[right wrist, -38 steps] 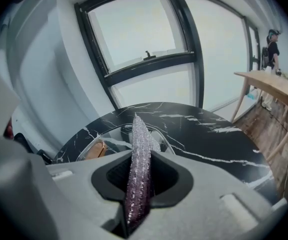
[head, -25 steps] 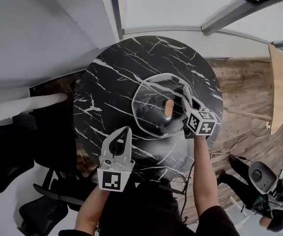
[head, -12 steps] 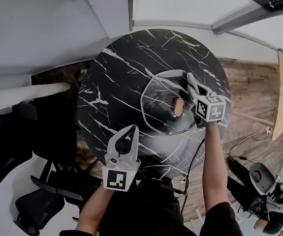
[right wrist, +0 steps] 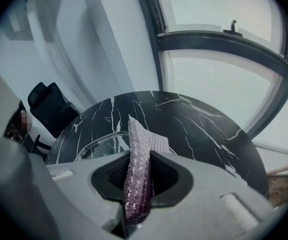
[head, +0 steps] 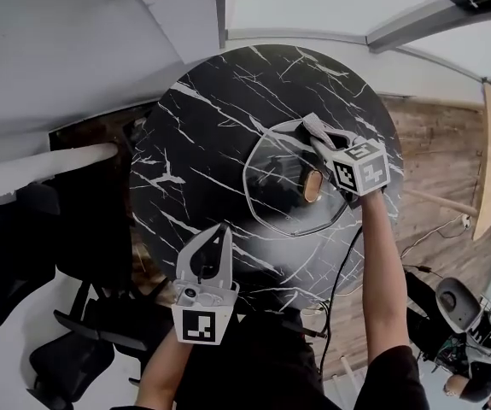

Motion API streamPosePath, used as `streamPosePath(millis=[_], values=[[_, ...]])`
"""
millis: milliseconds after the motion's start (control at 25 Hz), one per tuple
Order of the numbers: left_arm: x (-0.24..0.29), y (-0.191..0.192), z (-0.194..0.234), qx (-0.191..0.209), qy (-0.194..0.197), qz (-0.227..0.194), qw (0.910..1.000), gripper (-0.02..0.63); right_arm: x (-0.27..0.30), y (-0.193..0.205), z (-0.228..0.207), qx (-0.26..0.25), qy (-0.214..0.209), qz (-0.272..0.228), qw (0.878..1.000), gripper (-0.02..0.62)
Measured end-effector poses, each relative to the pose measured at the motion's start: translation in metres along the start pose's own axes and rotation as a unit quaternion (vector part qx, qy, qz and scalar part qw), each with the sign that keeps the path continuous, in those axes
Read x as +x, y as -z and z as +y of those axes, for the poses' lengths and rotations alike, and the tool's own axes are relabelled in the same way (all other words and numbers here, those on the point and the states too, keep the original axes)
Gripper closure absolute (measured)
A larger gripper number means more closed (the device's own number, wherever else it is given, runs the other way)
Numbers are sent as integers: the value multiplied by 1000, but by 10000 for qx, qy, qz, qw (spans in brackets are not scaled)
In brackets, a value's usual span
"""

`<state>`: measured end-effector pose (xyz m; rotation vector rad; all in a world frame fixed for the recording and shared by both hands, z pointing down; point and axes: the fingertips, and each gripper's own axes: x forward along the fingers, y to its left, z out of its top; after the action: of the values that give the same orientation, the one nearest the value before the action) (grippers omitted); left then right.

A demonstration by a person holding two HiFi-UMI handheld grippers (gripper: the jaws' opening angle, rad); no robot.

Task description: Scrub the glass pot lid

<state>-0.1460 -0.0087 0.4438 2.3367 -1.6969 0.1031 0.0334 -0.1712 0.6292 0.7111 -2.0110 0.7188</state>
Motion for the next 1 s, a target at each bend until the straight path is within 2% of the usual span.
streamPosePath(millis=[360,560,840,1000], values=[[3,0,-7,35,139,-42,9999,603,15,-7,20,-587,-353,303,9972,525],[-4,-2,-6,150,84,-81,9998,603,22,-11,37,-918,-514,449,9934,525],[-12,-5,6,271,58,-130,9995,603,32,-11,65,-1515,-828,648,9828,523],[-15,-10,11,240,-97,-222,9994,603,32,-11,88,-2085,-1083,713,9694,523]])
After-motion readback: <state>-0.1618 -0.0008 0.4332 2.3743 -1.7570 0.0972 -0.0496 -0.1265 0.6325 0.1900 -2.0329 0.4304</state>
